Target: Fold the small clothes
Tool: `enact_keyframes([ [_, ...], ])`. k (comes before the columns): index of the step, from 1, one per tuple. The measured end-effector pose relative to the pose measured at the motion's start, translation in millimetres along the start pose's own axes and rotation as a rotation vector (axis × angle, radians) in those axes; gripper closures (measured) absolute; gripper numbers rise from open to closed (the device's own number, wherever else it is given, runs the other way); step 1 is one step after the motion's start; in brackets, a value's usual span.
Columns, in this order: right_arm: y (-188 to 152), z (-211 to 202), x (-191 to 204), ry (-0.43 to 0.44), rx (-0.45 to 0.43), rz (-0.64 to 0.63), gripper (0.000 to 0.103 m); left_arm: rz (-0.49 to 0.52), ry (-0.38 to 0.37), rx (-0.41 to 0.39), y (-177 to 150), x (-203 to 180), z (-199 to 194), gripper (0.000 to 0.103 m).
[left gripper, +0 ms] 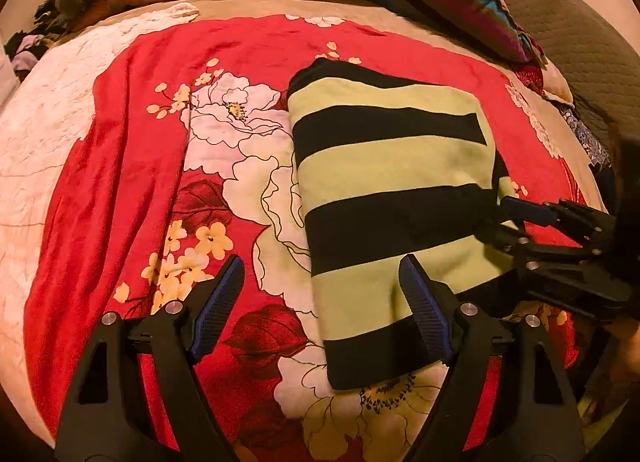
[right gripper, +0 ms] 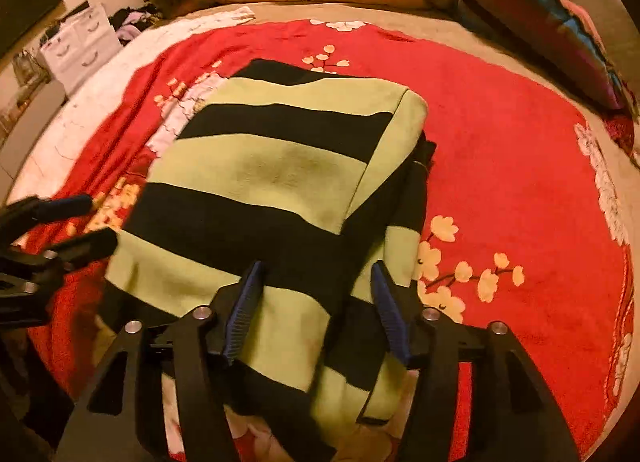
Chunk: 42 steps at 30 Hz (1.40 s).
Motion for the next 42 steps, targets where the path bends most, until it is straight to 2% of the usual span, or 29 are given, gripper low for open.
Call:
enact_keyframes([
  [6, 2.9, -3.6, 4.2, -0.022, -0.036, -0.027, 0.044, 0.001, 0.001, -0.013, 1.3, -0.6, -6.3, 0.03],
  [9, 12.1, -21.3, -8.5, 0.014, -0.116, 0.025, 0.041, 0.002, 0.0, -0.026, 3.0, -1.7, -12.1, 0.027],
  [10, 15.2, -27.5, -12.4, 0.025, -0.143, 0.044, 0.034, 0.003, 0.0, -0.031, 4.2, -2.1, -14.3, 0.027],
  [11, 17.3, -35.5, -18.4, 0.04, -0.176, 0.066, 0.019, 0.003, 0.001, -0.036, 5.4, -2.3, -16.5, 0.027],
  [14, 20.5, -45.2, -31.1, 0.052, -0.217, 0.115, 0.015, 0.001, 0.001, -0.052, 9.3, -3.2, -22.7, 0.027],
  [19, 18.6, -48.2, -56.0, 0.073, -0.217, 0.201, 0.015, -0.02, 0.012, -0.072, 16.5, 3.0, -30.0, 0.024],
  [22, 13.6, -43.5, -68.7, 0.062, -0.189, 0.246, 0.01, -0.04, 0.021, -0.065, 16.6, 9.6, -26.3, 0.024],
  [24, 8.8, -35.5, -72.8, 0.049, -0.157, 0.256, 0.01, -0.055, 0.024, -0.055, 14.8, 13.3, -22.1, 0.024],
  [28, 5.9, -27.6, -66.6, 0.092, -0.131, 0.253, 0.01, -0.058, 0.038, -0.037, 10.3, 17.1, -11.7, 0.024],
  [34, 11.9, -34.4, -46.6, 0.244, -0.156, 0.25, 0.01, -0.061, 0.035, -0.015, 5.0, 17.9, -3.5, 0.024],
  [36, 11.2, -22.0, -39.2, 0.239, -0.111, 0.236, 0.01, -0.058, 0.033, -0.014, 4.5, 16.3, -2.3, 0.024],
  [37, 10.5, -10.8, -37.1, 0.207, -0.073, 0.231, 0.01, -0.056, 0.032, -0.012, 3.8, 15.5, -1.3, 0.024],
  [39, 9.3, 2.8, -36.2, 0.18, -0.036, 0.229, 0.015, -0.055, 0.03, -0.009, 3.2, 13.9, 0.4, 0.024],
  [40, 9.8, 6.7, -34.5, 0.193, -0.031, 0.227, 0.037, -0.055, 0.029, -0.007, 2.7, 13.3, 1.4, 0.024],
  [41, 13.2, 7.5, -30.3, 0.244, -0.039, 0.228, 0.067, -0.054, 0.029, -0.006, 2.6, 12.9, 2.4, 0.024],
  [42, 17.9, 3.8, -26.5, 0.254, -0.056, 0.214, 0.073, -0.054, 0.029, -0.005, 2.7, 12.8, 3.2, 0.024],
])
Point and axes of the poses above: each gripper's, at about its wrist camera, not at the fingertips, and z roughly the way its jaws point, x to its left, y to its top, the point moved 6 cm from there along z, roughly the way its jaws point, and after that the axes turned 6 degrees about -y, right-handed, at the moved point
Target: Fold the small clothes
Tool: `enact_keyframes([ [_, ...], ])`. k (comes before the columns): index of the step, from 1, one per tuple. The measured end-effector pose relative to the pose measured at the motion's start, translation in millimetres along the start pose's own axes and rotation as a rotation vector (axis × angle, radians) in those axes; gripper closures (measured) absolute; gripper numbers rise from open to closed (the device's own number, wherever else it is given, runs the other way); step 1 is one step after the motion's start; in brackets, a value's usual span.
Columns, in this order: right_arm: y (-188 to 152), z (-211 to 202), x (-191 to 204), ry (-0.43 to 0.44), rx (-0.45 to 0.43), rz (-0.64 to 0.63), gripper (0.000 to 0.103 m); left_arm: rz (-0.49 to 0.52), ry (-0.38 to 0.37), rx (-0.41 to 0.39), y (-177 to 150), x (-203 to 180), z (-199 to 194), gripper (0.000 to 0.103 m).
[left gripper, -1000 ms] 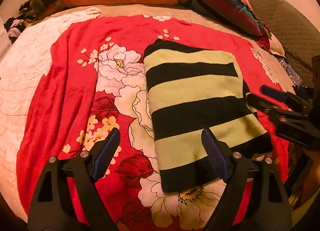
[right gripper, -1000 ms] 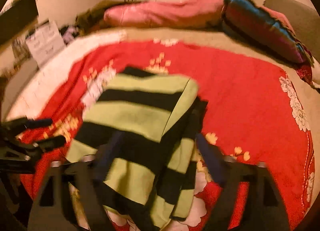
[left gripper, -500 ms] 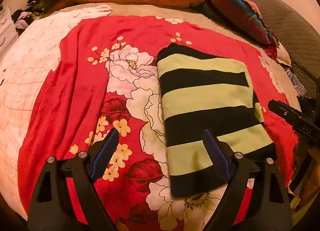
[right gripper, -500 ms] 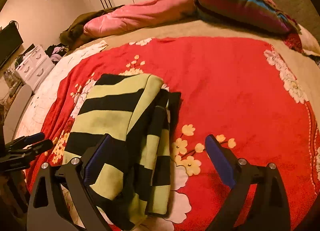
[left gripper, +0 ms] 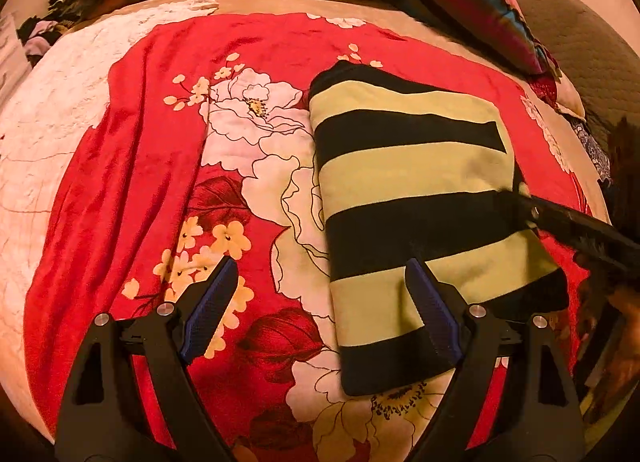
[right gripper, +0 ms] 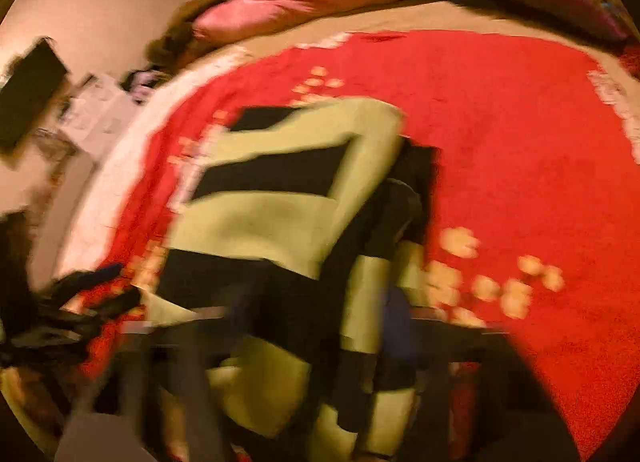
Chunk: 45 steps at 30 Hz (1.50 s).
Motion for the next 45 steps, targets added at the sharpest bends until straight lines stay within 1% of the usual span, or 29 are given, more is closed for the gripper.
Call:
enact_keyframes([
  [1, 4.1, -5.9, 5.0, -0.023, -0.028, -0.037, 0.085, -0.001, -0.003, 0.0, 0.6, -0.5, 1.0, 0.024],
  [2, 7.8, -12.3, 8.9, -0.053, -0.059, -0.072, 0.094, -0.002, -0.003, -0.001, 1.4, -1.4, 1.5, 0.024],
  [4, 15.3, -25.6, 18.0, -0.067, -0.133, -0.109, 0.094, 0.0, -0.007, -0.004, 3.4, -3.1, 2.4, 0.024],
  [5, 17.9, -26.2, 18.6, -0.086, -0.147, -0.119, 0.094, 0.004, -0.005, -0.007, 4.0, -4.0, 2.8, 0.024],
  [7, 16.4, -14.8, 13.1, -0.175, -0.117, -0.161, 0.093, 0.005, -0.004, -0.01, 5.6, -5.6, 4.8, 0.024],
  [8, 12.9, -6.0, 6.9, -0.216, -0.087, -0.171, 0.093, 0.003, -0.006, -0.009, 6.1, -6.2, 5.9, 0.024],
  [9, 10.5, -0.9, 1.3, -0.22, -0.071, -0.155, 0.092, 0.002, -0.006, -0.008, 6.3, -6.7, 6.9, 0.024],
  [12, 10.3, -5.7, -8.8, -0.175, -0.076, -0.08, 0.083, 0.006, -0.008, -0.004, 7.1, -8.3, 8.9, 0.024],
  [13, 11.3, -9.0, -11.1, -0.164, -0.081, -0.063, 0.075, 0.006, -0.01, -0.004, 7.2, -8.6, 9.1, 0.024],
  [14, 12.7, -15.5, -15.0, -0.161, -0.097, -0.049, 0.064, 0.006, -0.01, -0.004, 7.5, -8.6, 9.4, 0.024],
  [16, 16.1, -25.3, -21.6, -0.167, -0.13, -0.018, 0.053, 0.008, -0.009, -0.005, 8.0, -8.9, 10.3, 0.024],
  [17, 16.5, -30.2, -27.2, -0.153, -0.141, 0.007, 0.047, 0.007, -0.008, -0.006, 8.3, -8.6, 11.0, 0.024],
  [18, 17.5, -28.8, -28.9, -0.132, -0.14, 0.028, 0.043, 0.006, -0.008, -0.005, 8.6, -8.8, 11.6, 0.024],
  [19, 15.4, -28.1, -35.2, -0.095, -0.129, 0.07, 0.035, 0.005, -0.007, -0.004, 8.8, -8.6, 12.8, 0.024],
  [20, 13.8, -25.9, -40.0, -0.058, -0.114, 0.108, 0.031, 0.005, -0.004, -0.001, 9.1, -8.1, 14.4, 0.024],
  [23, 9.4, -14.6, -46.5, 0.021, -0.059, 0.189, 0.028, 0.002, -0.002, -0.001, 10.5, -6.8, 18.6, 0.023],
  [24, 9.0, -11.8, -44.6, 0.032, -0.049, 0.191, 0.028, 0.002, 0.002, 0.001, 10.9, -6.5, 20.2, 0.015],
  [25, 8.4, -9.1, -42.6, 0.039, -0.037, 0.188, 0.027, 0.004, 0.012, 0.0, 11.2, -5.6, 22.2, 0.013],
  [28, 7.4, -3.8, -34.7, 0.049, -0.018, 0.168, 0.018, 0.008, 0.011, 0.008, 11.8, -5.0, 27.9, 0.013],
  [32, -1.2, 15.2, -31.5, 0.042, 0.054, 0.151, 0.018, 0.008, 0.004, 0.015, 13.0, -5.0, 37.3, 0.013],
  [35, -6.0, 28.6, -37.3, 0.106, 0.098, 0.206, 0.018, 0.01, -0.019, 0.021, 13.5, -6.4, 46.4, 0.013],
  [37, -8.9, 35.7, -41.8, 0.144, 0.119, 0.245, 0.011, 0.008, -0.046, 0.023, 14.2, -7.7, 52.2, 0.013],
  [38, -10.1, 38.5, -43.0, 0.158, 0.12, 0.256, 0.01, 0.003, -0.071, 0.03, 14.4, -8.8, 56.8, 0.013],
  [39, -10.4, 39.0, -42.8, 0.161, 0.117, 0.252, 0.009, -0.012, -0.105, 0.041, 14.5, -9.5, 61.3, 0.017],
  [40, -10.2, 39.1, -41.0, 0.16, 0.111, 0.239, 0.01, -0.031, -0.14, 0.049, 15.0, -10.3, 64.8, 0.026],
  [41, -9.9, 39.0, -37.9, 0.162, 0.105, 0.218, 0.012, -0.06, -0.186, 0.059, 15.5, -10.9, 68.4, 0.031],
  [42, -10.2, 38.9, -35.2, 0.175, 0.104, 0.206, 0.016, -0.077, -0.214, 0.063, 16.1, -11.9, 70.1, 0.043],
  [43, -9.8, 37.5, -31.8, 0.202, 0.103, 0.205, 0.025, -0.087, -0.236, 0.064, 17.5, -14.4, 70.7, 0.048],
  [45, -7.2, 33.1, -28.1, 0.211, 0.096, 0.189, 0.035, -0.068, -0.221, 0.057, 19.1, -18.7, 68.6, 0.052],
])
Point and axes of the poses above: each gripper's, at about its wrist camera, not at the fingertips, and z roughly the way its jaws point, x to its left, y to its top, the point moved 6 cm from there along z, roughly the way its jaws point, and after that the axes turned 6 degrees about -y, right-handed, at the moved point
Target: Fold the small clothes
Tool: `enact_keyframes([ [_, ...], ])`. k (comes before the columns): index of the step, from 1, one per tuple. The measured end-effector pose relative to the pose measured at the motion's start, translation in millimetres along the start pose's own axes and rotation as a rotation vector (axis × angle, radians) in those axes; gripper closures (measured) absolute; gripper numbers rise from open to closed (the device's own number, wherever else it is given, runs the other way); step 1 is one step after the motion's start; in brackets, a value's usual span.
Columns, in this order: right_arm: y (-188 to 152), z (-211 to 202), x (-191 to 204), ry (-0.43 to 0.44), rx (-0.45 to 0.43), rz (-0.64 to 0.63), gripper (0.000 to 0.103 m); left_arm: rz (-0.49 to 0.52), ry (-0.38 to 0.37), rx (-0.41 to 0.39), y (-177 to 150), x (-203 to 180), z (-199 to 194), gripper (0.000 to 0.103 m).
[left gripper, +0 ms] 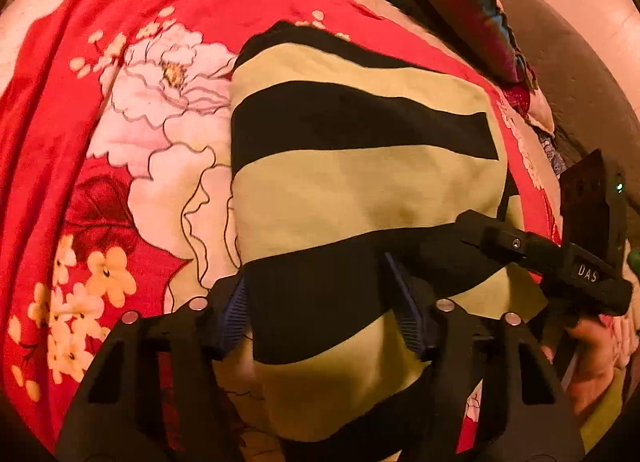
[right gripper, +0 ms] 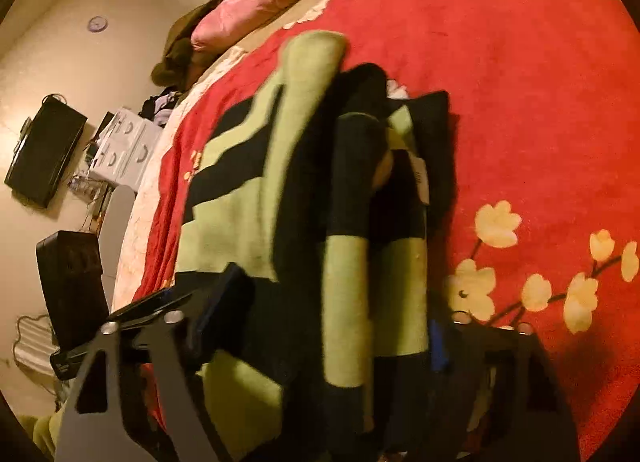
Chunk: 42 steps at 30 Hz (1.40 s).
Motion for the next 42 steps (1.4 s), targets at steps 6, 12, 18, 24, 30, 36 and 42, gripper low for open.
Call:
enact_keyframes([
  [6, 8.1, -22.8, 27.2, 0.067, -0.089, -0.07, 0.042, 0.015, 0.002, -0.07, 5.5, -12.2, -24.9, 0.068],
  [12, 3.6, -21.8, 71.2, 0.075, -0.13, -0.189, 0.043, 0.067, 0.109, -0.142, 16.4, -5.3, -58.4, 0.068],
  [18, -0.8, -9.2, 100.9, 0.068, -0.169, -0.253, 0.043, 0.046, 0.16, -0.181, 14.8, 20.1, -76.6, 0.068],
  [24, -4.7, 9.3, 117.0, 0.054, -0.184, -0.278, 0.043, 0.016, 0.193, -0.189, 12.9, 39.5, -81.8, 0.068],
  [30, -5.7, 24.2, 112.8, 0.008, -0.136, -0.262, 0.041, -0.004, 0.204, -0.169, 7.4, 50.0, -75.6, 0.068],
  [36, -11.5, 28.4, 105.7, -0.051, -0.107, -0.256, 0.033, 0.005, 0.22, -0.158, 5.3, 49.4, -70.6, 0.064],
  [42, -11.4, 28.6, 99.0, -0.188, -0.115, -0.281, 0.014, 0.008, 0.227, -0.151, 4.1, 50.2, -68.1, 0.053],
])
Point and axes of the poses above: each gripper's, at about its wrist camera, not at the fingertips, and z roughly the way its jaws point, x to its left, y to its top, the point moved 6 cm from there along z, roughly the way its jaws point, and after that the axes turned 6 degrees about -y, right-handed, at the moved point
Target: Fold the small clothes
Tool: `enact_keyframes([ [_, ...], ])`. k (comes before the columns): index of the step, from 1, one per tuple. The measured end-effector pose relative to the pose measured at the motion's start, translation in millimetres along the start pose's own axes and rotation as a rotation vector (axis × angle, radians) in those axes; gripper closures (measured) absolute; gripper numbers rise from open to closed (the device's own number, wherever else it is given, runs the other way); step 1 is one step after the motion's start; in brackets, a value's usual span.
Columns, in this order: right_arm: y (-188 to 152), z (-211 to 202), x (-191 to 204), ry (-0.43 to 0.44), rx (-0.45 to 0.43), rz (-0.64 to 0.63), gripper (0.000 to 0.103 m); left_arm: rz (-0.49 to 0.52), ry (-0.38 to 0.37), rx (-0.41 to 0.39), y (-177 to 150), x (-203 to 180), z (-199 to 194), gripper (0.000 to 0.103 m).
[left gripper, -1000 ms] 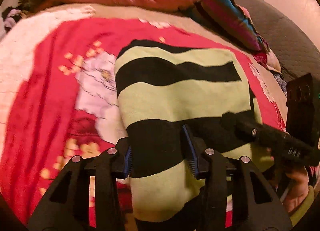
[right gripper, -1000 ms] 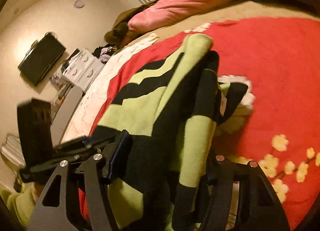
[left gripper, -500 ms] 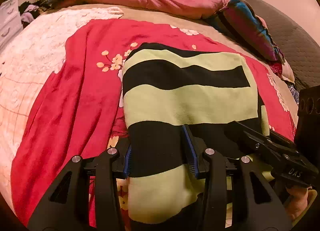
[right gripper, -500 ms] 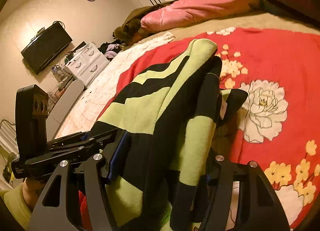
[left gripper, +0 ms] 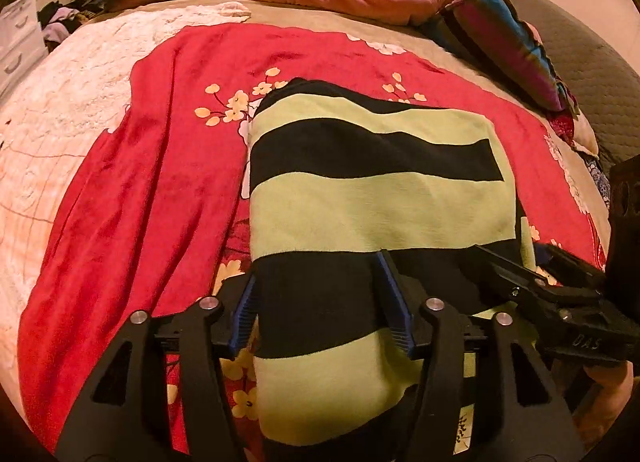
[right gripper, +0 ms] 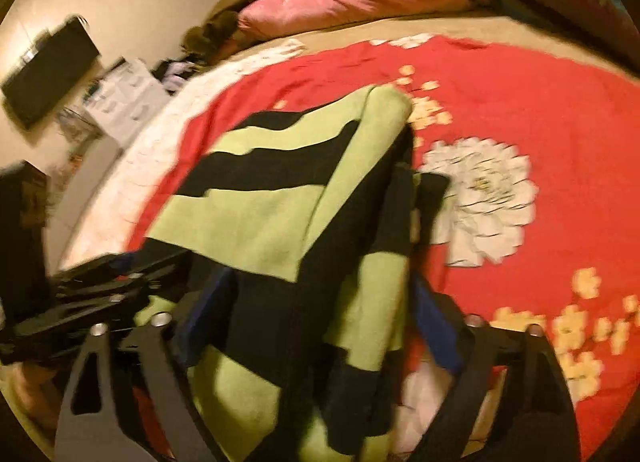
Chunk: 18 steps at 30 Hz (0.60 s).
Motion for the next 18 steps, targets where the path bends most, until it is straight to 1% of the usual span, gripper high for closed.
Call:
enact_keyframes([
  [2, -1.3, 2.5, -3.5, -0.014, 0.012, -0.001, 0.013, 0.003, 0.004, 0.0, -0.3, 0.1, 0.7, 0.051],
  [7, -6.9, 11.8, -14.0, -0.014, 0.055, 0.051, 0.01, 0.008, 0.013, 0.01, -2.7, 1.1, 4.0, 0.046],
  [13, -6.8, 8.6, -14.3, -0.011, 0.049, 0.048, 0.01, 0.007, 0.015, 0.015, -1.5, 1.7, 2.0, 0.045],
  [18, -2.3, 0.5, -17.7, -0.018, 0.025, 0.054, 0.008, 0.003, 0.014, 0.013, -1.8, 4.7, -0.8, 0.043],
])
Point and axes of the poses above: each gripper's, at about its wrist camera, not at the fingertips, and z roughly the way its jaws point, x to its left, y to its top, the point moved 6 cm from there along z, roughly the way its jaws point, and after that the axes turned 6 degrees about -y, right-handed, at the moved point
